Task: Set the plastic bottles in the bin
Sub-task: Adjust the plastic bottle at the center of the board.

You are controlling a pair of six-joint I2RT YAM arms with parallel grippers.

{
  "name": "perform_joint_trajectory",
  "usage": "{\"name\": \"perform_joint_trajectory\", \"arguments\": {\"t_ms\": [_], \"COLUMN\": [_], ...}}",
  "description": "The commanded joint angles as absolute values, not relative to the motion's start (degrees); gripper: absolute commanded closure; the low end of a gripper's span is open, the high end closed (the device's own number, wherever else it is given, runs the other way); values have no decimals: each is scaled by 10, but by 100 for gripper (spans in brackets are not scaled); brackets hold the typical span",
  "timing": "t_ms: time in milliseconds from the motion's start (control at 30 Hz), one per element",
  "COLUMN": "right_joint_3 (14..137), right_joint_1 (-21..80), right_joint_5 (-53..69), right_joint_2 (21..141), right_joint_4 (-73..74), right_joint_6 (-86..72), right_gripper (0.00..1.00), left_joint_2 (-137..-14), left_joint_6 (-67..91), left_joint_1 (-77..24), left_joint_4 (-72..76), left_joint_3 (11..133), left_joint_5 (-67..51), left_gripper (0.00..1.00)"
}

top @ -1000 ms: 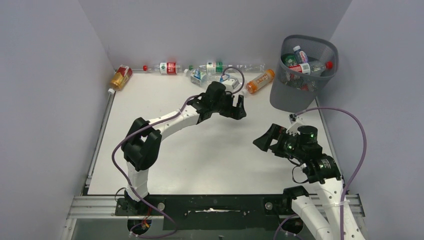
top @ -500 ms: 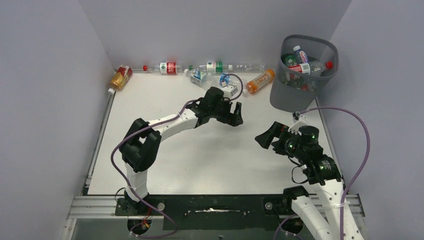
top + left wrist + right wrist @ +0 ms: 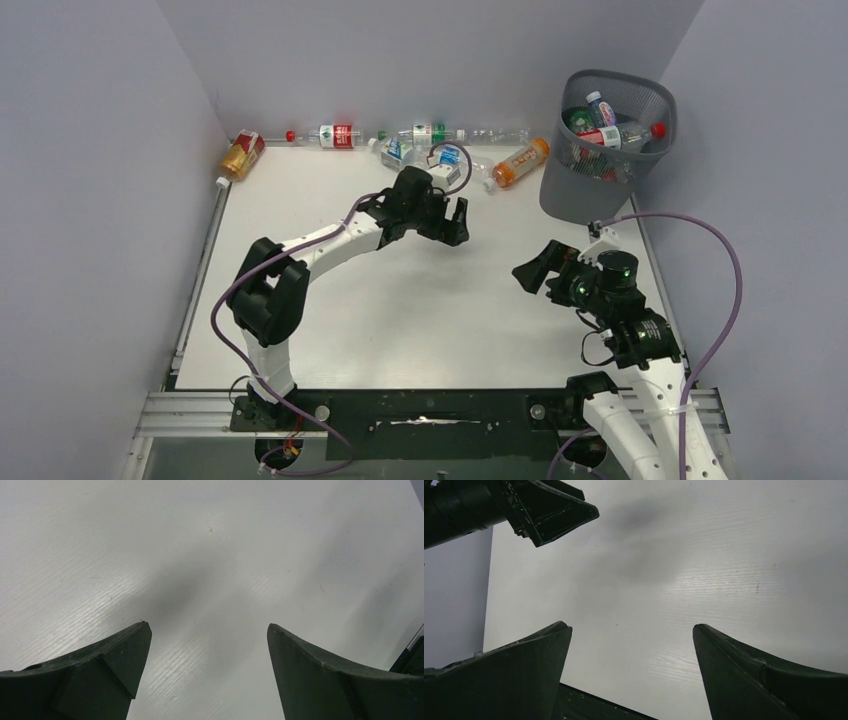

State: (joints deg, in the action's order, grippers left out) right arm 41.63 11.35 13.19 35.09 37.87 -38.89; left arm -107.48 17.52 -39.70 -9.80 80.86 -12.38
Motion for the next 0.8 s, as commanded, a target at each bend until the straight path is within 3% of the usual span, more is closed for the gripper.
{"name": "perform_joint_trajectory", "arguments": {"t_ms": [0, 333, 767], "right_joint_3": [416, 400, 416], "right_joint_1": [117, 118, 117], "right_joint_5": [115, 132, 102], "right_joint_2": [343, 325, 278], "right_joint_4": [342, 354, 372], "right_joint_6": [-368, -363, -361], "right_gripper": [2, 2, 2], "left_joint_2": [-1040, -1065, -1078], "left_joint_6": [161, 165, 114], "left_joint_1": [-396, -397, -393], "left_joint_4": [-97, -95, 16], "left_joint_3": [839, 866, 864], "left_joint_5": [-111, -101, -55], "left_gripper": [12, 12, 12]}}
